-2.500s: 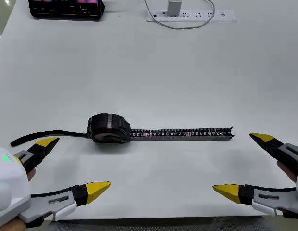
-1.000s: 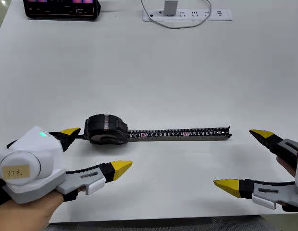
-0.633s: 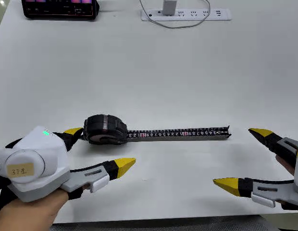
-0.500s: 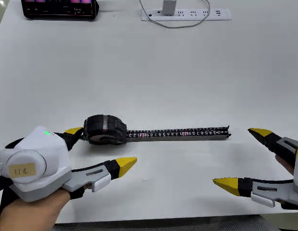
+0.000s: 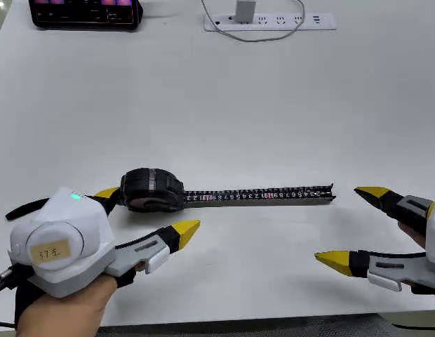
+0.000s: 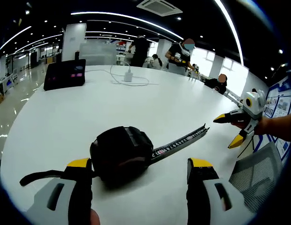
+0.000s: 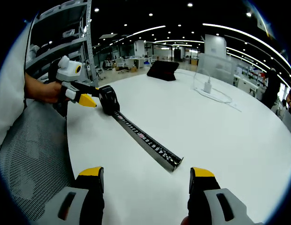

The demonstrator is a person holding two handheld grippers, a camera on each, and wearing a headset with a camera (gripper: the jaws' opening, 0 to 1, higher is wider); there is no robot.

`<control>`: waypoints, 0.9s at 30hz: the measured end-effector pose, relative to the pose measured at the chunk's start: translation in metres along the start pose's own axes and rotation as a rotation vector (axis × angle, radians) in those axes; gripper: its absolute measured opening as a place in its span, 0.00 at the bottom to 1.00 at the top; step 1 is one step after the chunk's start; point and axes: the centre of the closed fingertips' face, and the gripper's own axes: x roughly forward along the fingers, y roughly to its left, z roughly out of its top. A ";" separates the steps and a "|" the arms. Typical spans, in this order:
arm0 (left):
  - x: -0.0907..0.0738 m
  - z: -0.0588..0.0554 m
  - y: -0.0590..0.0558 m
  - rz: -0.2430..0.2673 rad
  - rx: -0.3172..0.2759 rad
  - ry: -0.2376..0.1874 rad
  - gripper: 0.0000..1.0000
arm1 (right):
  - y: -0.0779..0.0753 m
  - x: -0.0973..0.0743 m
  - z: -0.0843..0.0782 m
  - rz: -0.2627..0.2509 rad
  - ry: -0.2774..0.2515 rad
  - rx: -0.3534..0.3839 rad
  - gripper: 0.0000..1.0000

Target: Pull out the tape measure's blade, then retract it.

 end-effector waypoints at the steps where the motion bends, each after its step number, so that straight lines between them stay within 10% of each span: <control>1: 0.000 0.000 0.000 0.004 -0.003 -0.002 0.80 | -0.001 0.000 0.000 0.000 0.003 -0.003 0.72; 27: 0.015 0.005 0.018 0.172 -0.086 -0.031 0.67 | -0.026 0.009 0.008 0.041 0.067 -0.137 0.53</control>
